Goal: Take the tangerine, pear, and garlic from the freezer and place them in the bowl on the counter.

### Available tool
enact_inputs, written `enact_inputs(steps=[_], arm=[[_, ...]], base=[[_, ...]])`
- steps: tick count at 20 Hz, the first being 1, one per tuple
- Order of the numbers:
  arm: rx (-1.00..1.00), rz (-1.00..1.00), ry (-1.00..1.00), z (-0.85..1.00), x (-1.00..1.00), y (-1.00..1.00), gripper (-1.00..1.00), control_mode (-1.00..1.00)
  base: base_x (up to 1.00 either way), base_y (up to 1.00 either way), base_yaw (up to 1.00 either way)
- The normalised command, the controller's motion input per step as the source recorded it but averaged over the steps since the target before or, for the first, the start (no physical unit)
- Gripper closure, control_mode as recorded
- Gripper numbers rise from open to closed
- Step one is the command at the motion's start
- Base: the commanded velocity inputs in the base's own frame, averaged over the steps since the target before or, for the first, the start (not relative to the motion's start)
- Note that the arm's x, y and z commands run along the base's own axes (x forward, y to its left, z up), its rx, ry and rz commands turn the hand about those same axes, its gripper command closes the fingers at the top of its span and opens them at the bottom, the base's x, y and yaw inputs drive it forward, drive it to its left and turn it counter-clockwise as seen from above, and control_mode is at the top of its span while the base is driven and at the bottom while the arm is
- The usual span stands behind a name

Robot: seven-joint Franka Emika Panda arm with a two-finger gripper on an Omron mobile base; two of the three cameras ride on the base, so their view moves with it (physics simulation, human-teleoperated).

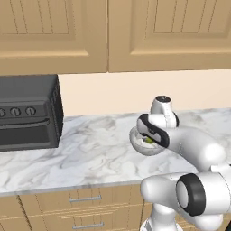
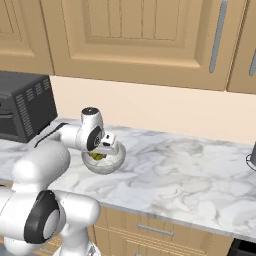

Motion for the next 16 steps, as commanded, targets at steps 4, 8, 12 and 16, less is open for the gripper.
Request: enact_inputs(steps=[4, 8, 12, 16], arm=[[0.00, 0.01, 0.02, -0.28, 0.29, -0.02, 1.00, -1.00], [0.00, 0.01, 0.02, -0.28, 0.25, -0.07, 1.00, -1.00], [0.00, 0.00, 0.02, -0.25, 0.19, -0.04, 1.00, -1.00], [0.00, 0.00, 0.01, -0.18, 0.16, 0.00, -1.00, -1.00]], base=[[0.00, 0.00, 0.00], [0.00, 0.00, 0.00], [0.00, 0.00, 0.00], [0.00, 0.00, 0.00]])
